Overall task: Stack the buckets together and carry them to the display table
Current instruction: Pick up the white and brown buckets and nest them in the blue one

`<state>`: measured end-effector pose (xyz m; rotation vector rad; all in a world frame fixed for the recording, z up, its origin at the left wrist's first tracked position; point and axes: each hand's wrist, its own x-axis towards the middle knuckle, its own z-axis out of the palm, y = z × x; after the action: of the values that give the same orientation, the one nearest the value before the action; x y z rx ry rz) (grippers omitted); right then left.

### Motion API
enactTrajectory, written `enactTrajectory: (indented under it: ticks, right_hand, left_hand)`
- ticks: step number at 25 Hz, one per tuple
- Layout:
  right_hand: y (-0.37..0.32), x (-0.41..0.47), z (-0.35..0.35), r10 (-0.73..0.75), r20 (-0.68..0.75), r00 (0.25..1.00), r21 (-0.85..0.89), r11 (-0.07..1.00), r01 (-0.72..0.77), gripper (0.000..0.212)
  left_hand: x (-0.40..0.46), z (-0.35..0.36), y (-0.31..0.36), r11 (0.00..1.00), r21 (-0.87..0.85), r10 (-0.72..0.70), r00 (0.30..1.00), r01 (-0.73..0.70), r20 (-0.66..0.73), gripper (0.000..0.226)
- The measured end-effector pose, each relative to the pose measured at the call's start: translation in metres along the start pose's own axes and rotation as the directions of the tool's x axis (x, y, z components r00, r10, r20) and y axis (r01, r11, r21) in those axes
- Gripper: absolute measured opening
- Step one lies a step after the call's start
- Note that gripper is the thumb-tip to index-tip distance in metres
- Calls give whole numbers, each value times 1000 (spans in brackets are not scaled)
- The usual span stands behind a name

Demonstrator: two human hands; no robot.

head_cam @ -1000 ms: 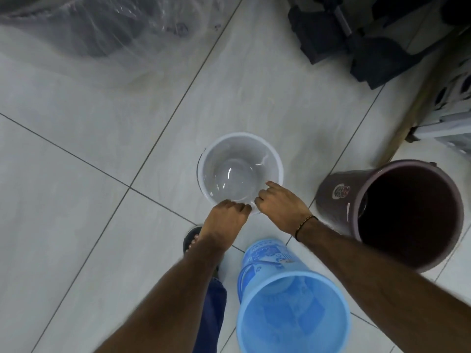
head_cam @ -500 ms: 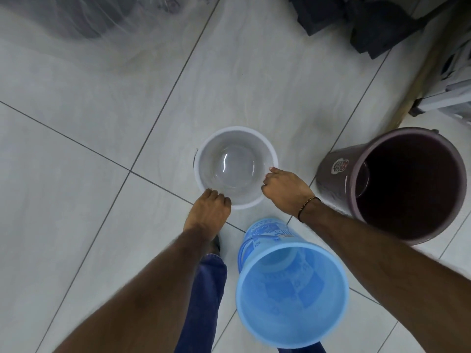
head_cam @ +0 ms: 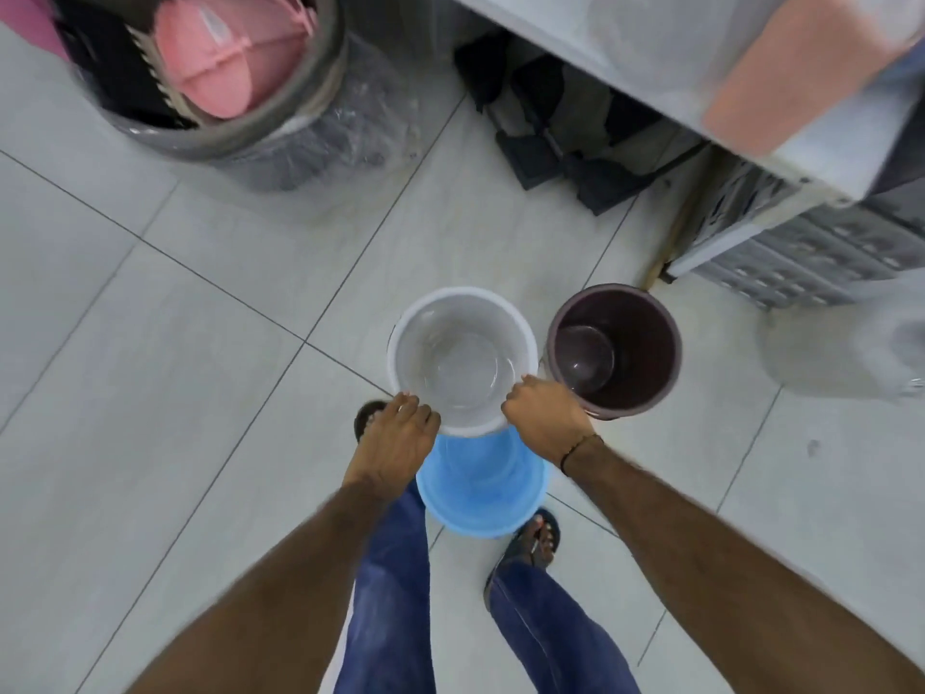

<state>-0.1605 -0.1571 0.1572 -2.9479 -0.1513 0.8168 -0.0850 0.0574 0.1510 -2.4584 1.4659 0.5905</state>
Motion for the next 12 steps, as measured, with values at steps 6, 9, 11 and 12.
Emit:
enactTrajectory:
  ticks: [6, 9, 11, 12]
  right_hand:
    - [-45, -105, 41, -32, 146, 989, 33, 999, 27, 12]
    - [-55, -99, 106, -14, 205, 979, 35, 999, 7, 12]
    - [-57, -88, 151, -2, 219, 976, 40, 999, -7, 12]
    - [-57, -77, 179, 6, 207, 978, 30, 999, -13, 14]
  left_hand:
    - [-90, 23, 82, 991, -131, 36, 999, -32, 27, 39]
    - [-79, 86, 101, 991, -116, 71, 992, -59, 100, 43]
    - [-66, 133, 108, 992, -108, 83, 988, -69, 134, 37]
    - [-55, 164, 109, 993, -86, 89, 982, -75, 169, 35]
